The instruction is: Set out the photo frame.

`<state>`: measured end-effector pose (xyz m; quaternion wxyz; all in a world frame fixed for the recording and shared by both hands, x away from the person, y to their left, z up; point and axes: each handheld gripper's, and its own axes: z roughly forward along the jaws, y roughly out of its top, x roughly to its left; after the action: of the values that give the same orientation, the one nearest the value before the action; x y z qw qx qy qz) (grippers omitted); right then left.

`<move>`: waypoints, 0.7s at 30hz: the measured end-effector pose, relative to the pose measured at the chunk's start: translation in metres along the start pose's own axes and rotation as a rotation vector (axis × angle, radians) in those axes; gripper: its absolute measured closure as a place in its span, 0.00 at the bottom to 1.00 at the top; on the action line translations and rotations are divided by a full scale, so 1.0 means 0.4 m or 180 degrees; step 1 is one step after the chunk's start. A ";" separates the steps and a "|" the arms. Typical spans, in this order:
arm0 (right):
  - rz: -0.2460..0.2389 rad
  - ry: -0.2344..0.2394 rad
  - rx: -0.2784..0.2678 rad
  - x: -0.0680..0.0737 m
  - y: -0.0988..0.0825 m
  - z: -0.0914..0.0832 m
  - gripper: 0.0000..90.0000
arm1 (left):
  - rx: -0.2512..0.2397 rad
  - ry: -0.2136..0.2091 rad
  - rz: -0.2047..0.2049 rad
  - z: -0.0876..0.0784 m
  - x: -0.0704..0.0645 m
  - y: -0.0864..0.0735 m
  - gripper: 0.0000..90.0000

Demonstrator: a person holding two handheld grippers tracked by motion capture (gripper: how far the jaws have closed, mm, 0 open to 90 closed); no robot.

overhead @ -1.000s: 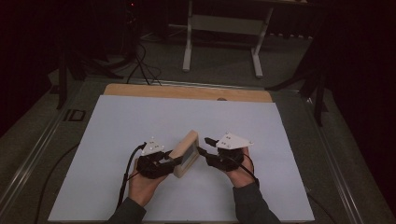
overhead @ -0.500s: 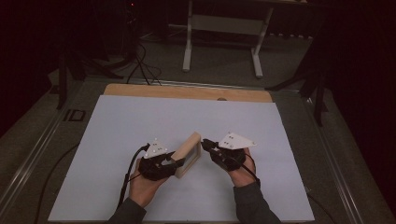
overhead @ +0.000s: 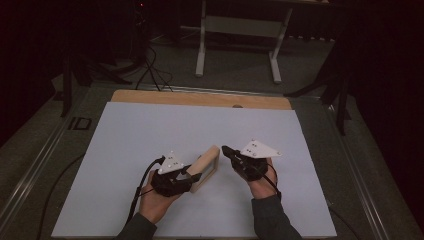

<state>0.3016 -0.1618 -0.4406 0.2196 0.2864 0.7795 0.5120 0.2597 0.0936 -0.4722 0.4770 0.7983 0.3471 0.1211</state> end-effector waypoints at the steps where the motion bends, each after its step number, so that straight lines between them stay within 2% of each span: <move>1: 0.0009 -0.0005 0.0001 0.000 0.000 0.000 1.00 | -0.0003 -0.0019 0.0021 0.001 -0.003 0.000 0.67; 5: 0.0052 -0.0038 0.0019 -0.004 -0.003 0.006 1.00 | 0.0008 -0.0083 0.0112 0.005 -0.011 0.001 0.67; 12: 0.0101 -0.0067 0.0071 -0.004 -0.010 0.040 1.00 | 0.0027 -0.0200 0.0240 0.012 -0.023 0.000 0.67; 21: 0.0126 -0.0119 0.0158 -0.009 -0.015 0.066 1.00 | 0.0043 -0.0240 0.0279 0.012 -0.024 0.001 0.67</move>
<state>0.3197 -0.1484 -0.4559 0.2168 0.3167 0.7820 0.4912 0.2553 0.0838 -0.4731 0.4785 0.8200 0.2945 0.1095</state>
